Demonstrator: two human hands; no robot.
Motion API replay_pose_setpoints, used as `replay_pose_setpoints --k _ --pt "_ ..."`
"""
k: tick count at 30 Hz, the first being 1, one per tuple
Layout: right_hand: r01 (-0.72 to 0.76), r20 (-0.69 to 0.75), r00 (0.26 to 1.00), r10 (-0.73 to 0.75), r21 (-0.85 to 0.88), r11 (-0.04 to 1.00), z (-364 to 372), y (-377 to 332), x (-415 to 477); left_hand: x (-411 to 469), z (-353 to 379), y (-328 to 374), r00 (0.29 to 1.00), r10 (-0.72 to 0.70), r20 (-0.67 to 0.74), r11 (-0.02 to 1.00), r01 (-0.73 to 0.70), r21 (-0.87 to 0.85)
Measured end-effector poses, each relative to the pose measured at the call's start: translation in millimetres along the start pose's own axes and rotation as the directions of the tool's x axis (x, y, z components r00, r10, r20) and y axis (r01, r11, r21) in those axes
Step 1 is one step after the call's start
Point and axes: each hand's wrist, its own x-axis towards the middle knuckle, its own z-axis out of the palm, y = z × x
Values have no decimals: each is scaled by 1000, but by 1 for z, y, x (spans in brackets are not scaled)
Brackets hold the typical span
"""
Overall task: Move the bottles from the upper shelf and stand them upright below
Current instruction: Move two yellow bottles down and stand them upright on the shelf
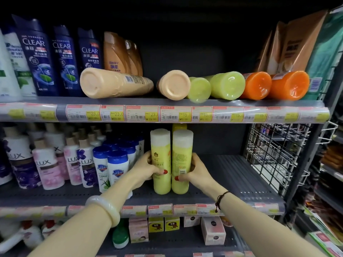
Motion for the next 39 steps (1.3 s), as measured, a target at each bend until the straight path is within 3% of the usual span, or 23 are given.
replay_pose_setpoints --k 13,23,30,34,39 --pt "-46 39 998 42 86 995 3 7 15 6 -3 -3 999 -17 37 997 20 -73" --pt "-90 69 993 100 -135 987 -1 -2 -3 -10 0 3 999 -36 -7 999 36 28" --pt "-126 29 989 148 -374 919 -15 -24 -24 -40 -8 20 994 -98 -55 966 108 236" --pt "-92 91 984 151 -465 880 -21 -55 -39 -64 -18 41 983 -179 47 872 136 471" --pt "-51 191 966 177 -526 849 -28 -110 -59 -88 -21 87 973 -186 135 774 61 630"
